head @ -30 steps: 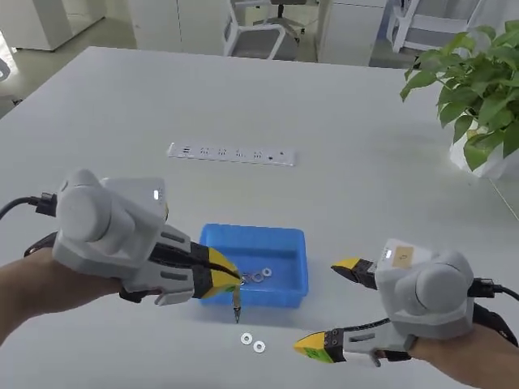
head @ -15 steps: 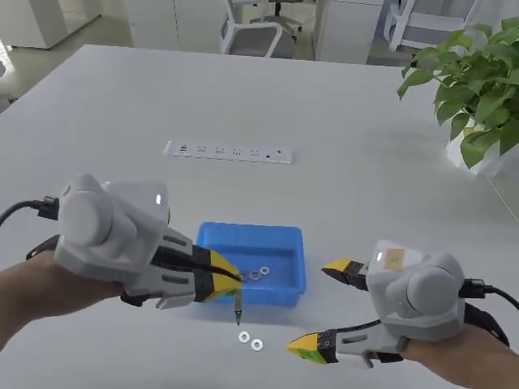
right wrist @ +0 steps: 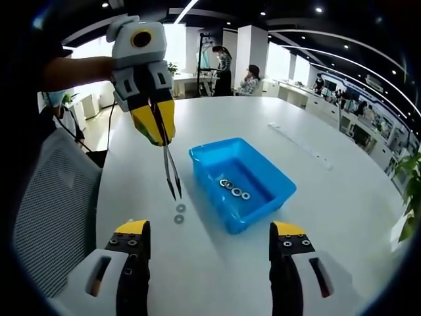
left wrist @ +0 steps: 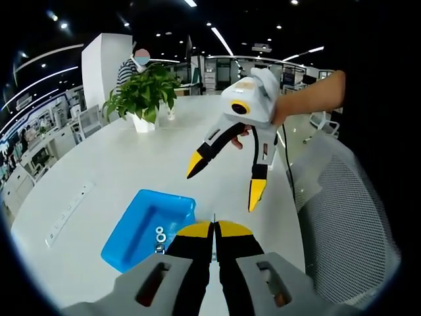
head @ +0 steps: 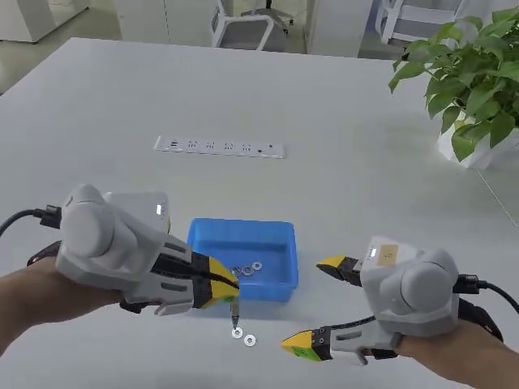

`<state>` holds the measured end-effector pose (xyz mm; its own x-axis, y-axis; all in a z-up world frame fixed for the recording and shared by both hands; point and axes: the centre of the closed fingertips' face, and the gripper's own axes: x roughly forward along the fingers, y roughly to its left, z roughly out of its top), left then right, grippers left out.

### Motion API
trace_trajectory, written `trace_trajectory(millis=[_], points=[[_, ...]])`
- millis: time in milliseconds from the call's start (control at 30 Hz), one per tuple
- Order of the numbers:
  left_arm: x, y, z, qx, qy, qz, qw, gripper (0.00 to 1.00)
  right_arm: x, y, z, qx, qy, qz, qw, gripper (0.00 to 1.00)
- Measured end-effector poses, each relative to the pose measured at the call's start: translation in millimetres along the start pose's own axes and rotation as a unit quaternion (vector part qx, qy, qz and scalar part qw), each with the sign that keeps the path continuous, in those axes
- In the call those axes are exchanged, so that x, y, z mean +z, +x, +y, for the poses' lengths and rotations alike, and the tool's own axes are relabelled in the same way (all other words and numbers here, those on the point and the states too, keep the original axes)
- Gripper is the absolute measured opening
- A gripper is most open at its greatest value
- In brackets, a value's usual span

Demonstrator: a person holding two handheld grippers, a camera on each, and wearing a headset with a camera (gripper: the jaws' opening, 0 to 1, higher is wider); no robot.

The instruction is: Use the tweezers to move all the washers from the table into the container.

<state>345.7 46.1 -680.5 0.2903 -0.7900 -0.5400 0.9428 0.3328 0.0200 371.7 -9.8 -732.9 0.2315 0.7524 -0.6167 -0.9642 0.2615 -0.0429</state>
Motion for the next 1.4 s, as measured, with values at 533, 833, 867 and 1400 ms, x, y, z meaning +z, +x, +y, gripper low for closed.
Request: trace_trajectory(millis=[533, 833, 867, 1400], points=[[-11.8, 11.8, -2.0, -0.012, 0.001, 0.005, 0.9999, 0.05, -5.8, -2.1, 4.9, -0.001, 0.004, 0.007, 1.0000, 0.74], [-14.3, 15.8, -3.3, -0.016, 0.005, 0.006, 0.9998, 0.05, -7.8, -2.9, 4.4, 0.000, 0.005, 0.009, 0.9999, 0.73], [-14.1, 15.8, -3.1, -0.015, 0.006, 0.006, 0.9998, 0.05, -7.6, -2.8, 4.5, 0.000, 0.005, 0.009, 0.9999, 0.73], [-14.8, 12.7, -4.1, -0.025, 0.014, 0.010, 0.9995, 0.05, 3.2, 13.2, 21.3, 0.045, -0.044, 0.000, 0.9980, 0.57]])
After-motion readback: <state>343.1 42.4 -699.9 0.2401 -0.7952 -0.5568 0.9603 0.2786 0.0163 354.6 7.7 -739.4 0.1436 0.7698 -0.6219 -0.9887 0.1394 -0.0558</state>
